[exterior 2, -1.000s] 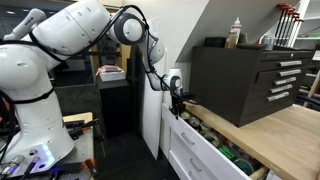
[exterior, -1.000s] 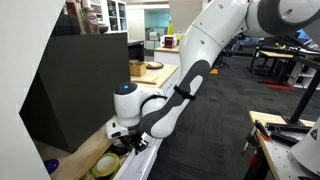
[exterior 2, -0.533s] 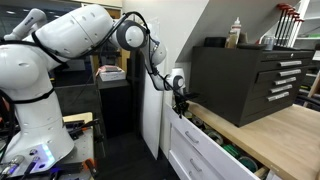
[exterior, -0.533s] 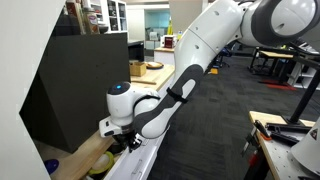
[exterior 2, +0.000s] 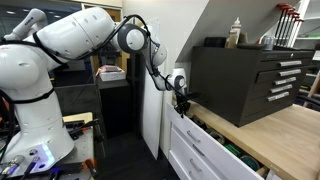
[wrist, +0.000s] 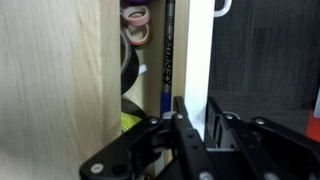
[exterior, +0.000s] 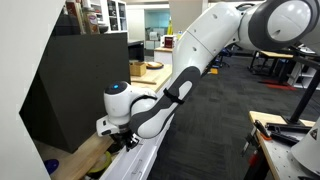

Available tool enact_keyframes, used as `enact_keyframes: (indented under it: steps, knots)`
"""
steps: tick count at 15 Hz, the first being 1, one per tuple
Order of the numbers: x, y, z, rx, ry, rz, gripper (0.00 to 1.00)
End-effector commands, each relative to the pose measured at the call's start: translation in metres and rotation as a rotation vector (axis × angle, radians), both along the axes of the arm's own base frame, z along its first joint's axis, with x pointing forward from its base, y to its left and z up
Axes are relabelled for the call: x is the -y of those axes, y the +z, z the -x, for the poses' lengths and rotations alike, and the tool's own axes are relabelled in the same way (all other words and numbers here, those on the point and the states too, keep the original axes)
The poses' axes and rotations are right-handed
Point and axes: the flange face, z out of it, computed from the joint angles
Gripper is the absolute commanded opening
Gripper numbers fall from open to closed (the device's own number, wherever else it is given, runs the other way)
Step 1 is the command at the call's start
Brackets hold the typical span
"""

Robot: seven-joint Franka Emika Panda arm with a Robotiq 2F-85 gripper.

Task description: Close the open drawer completely

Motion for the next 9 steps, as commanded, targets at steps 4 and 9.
enact_keyframes:
  steps: [4,9]
  knots:
    - [0.002,0.021,0.001,0.009,0.074,0.021,0.73]
    - [-0.011,0.058,0.007,0.053,0.105,0.010,1.00]
